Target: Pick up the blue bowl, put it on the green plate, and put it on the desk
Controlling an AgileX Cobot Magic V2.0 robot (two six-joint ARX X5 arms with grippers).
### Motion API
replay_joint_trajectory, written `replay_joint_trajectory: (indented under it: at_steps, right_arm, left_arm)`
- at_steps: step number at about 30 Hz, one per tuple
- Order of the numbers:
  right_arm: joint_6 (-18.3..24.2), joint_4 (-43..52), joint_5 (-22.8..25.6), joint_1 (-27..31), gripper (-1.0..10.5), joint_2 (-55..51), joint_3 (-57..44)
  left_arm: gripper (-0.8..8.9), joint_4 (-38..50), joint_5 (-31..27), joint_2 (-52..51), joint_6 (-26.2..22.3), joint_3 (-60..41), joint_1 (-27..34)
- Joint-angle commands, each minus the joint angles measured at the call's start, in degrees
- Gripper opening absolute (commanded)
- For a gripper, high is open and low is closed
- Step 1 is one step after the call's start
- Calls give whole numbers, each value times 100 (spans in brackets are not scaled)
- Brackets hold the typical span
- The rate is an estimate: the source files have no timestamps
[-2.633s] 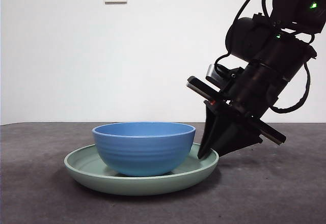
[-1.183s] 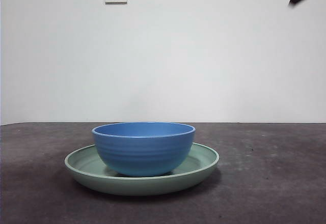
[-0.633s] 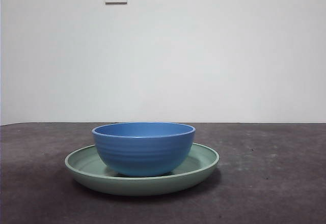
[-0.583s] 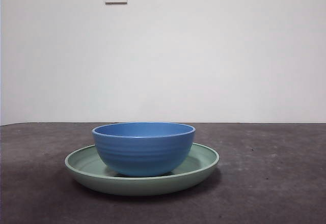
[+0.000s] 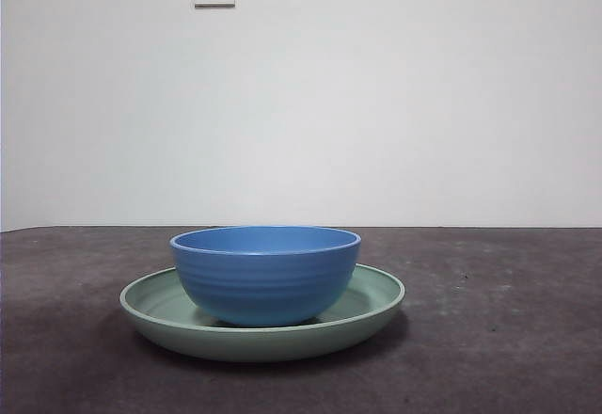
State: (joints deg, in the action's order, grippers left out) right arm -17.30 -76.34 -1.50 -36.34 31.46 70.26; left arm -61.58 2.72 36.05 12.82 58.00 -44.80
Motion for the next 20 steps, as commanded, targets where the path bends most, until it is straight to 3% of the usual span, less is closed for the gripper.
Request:
replay_joint_trajectory:
  at_steps: [1,20]
  right_arm:
    - [90,-83,7,-46,24,17,66]
    - [83,177,195,-39,25,17,57]
  left_arm:
    - [30,24,-17,35,188,66,-50]
    - [19,94,-17,24,177,66,-50]
